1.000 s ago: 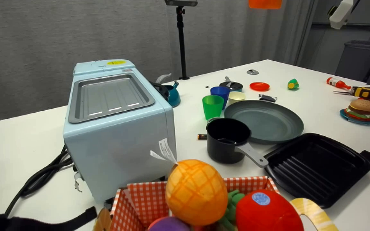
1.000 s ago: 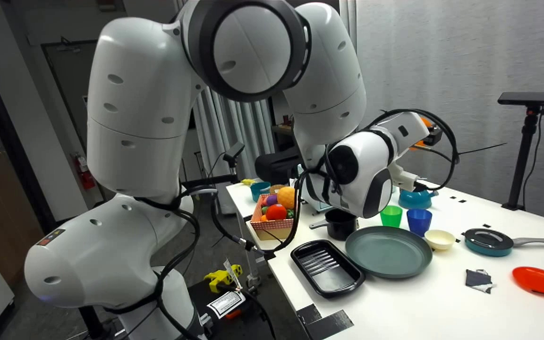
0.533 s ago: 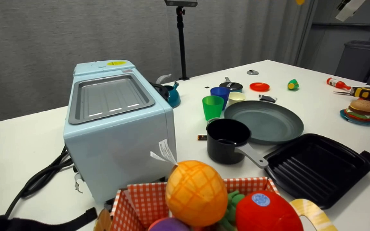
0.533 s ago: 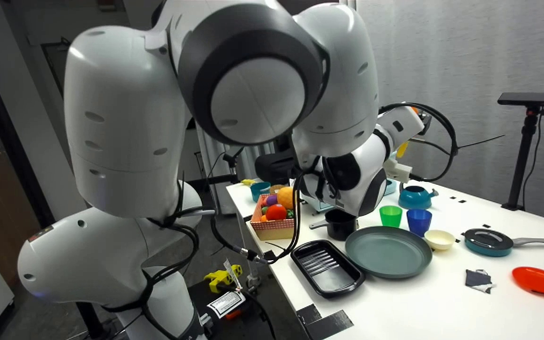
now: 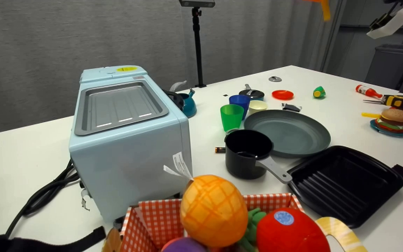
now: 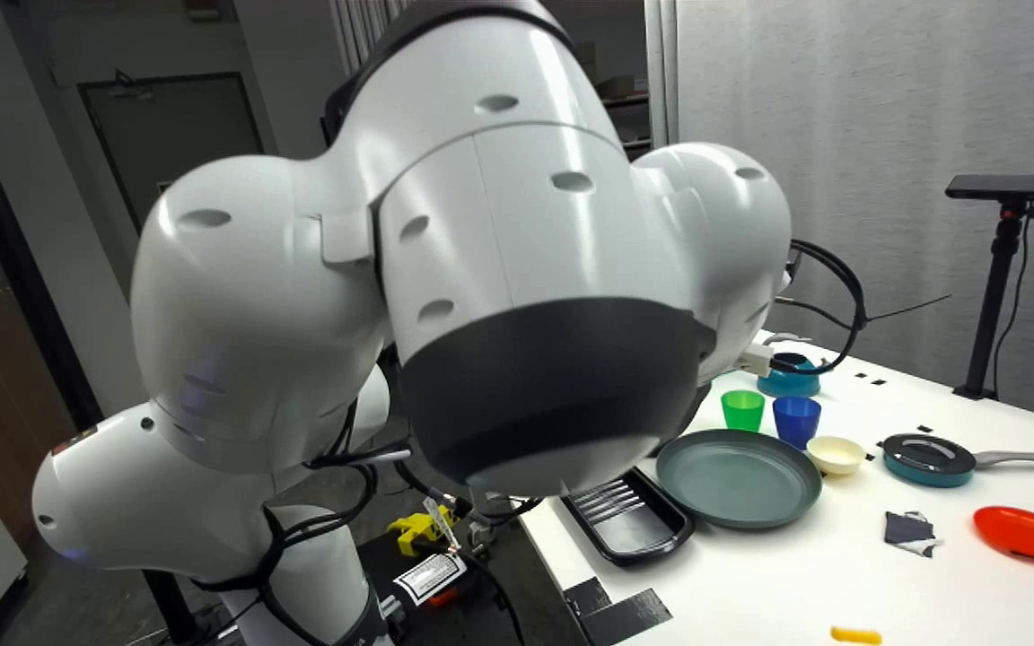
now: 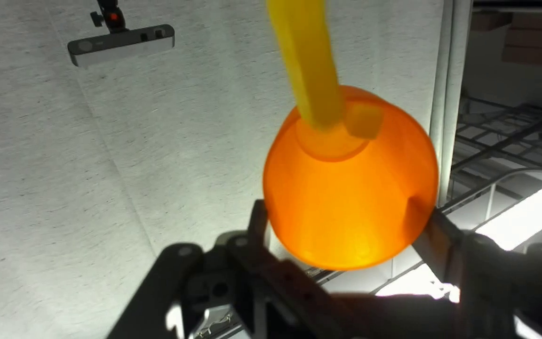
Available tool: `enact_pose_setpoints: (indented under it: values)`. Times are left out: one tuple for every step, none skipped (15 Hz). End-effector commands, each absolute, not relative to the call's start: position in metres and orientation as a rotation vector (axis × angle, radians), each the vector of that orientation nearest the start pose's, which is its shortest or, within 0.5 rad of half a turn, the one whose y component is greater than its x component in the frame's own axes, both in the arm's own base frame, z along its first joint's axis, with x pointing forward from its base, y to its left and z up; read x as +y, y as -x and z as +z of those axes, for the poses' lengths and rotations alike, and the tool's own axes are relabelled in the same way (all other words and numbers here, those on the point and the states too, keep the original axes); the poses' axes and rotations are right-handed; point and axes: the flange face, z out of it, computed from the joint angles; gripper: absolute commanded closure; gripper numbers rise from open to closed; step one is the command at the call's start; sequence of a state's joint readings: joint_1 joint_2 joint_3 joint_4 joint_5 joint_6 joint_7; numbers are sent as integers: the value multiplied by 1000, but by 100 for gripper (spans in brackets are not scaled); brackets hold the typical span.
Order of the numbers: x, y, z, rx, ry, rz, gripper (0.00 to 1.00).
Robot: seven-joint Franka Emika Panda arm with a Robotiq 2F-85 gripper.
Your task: Pour the contents of the orange cup onto the plate
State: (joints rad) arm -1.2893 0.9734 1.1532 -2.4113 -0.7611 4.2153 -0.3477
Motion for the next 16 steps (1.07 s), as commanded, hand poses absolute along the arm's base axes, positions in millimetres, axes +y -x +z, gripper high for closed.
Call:
enact_pose_setpoints:
  values:
    - [-53, -482, 323, -228, 1778, -2135, 51]
    - [-53, -485, 318, -213, 1831, -2111, 51]
    - [-54, -489, 314, -195, 1878, -2094, 51]
    - [-55, -493, 312, -165, 1909, -2081, 51]
    - [-59, -498, 323, -132, 1878, -2121, 51]
    - [-60, -503, 312, -89, 1908, -2089, 51]
    - [-61, -507, 313, -68, 1917, -2088, 51]
    - [-59, -509, 317, -46, 1913, -2095, 51]
    - [-59, -513, 319, -26, 1950, -2070, 51]
    - [-61, -516, 333, -3, 1941, -2095, 51]
    - [-62, -522, 322, 36, 1993, -2046, 51]
    - [-63, -528, 337, 67, 1997, -2066, 51]
    - [-63, -534, 340, 101, 2025, -2048, 51]
    - [-65, -543, 341, 151, 2094, -2001, 51]
    - [-65, -551, 345, 198, 2150, -1959, 51]
    - [-67, -562, 347, 252, 2205, -1907, 51]
